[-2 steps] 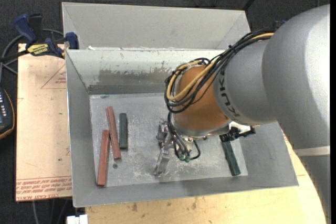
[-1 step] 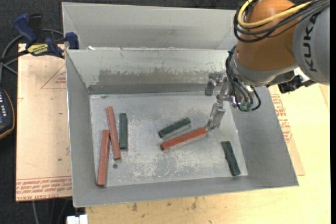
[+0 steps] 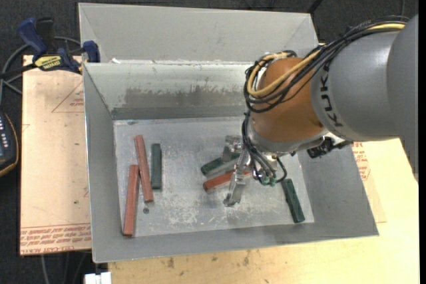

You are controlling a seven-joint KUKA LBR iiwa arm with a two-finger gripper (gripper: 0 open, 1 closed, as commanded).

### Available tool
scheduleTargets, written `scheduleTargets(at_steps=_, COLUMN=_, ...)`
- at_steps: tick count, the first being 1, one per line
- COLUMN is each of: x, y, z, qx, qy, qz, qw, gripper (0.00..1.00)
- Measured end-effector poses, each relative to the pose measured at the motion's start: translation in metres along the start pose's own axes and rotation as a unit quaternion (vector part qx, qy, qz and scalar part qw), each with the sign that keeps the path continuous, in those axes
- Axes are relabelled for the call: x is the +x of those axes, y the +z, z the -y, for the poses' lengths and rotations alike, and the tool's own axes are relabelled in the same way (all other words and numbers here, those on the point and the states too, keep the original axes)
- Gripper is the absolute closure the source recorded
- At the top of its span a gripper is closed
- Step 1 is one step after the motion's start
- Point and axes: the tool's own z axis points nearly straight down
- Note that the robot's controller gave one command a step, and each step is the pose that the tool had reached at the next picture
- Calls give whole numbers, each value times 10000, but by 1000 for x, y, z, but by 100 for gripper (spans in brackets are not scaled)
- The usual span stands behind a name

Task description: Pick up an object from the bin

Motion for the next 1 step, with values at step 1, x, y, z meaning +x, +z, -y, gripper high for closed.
scheduleTargets(at_steps=1, x=-17, y=47, z=4, qx=-5, qy=-227, qz=70, qw=9997, gripper=0)
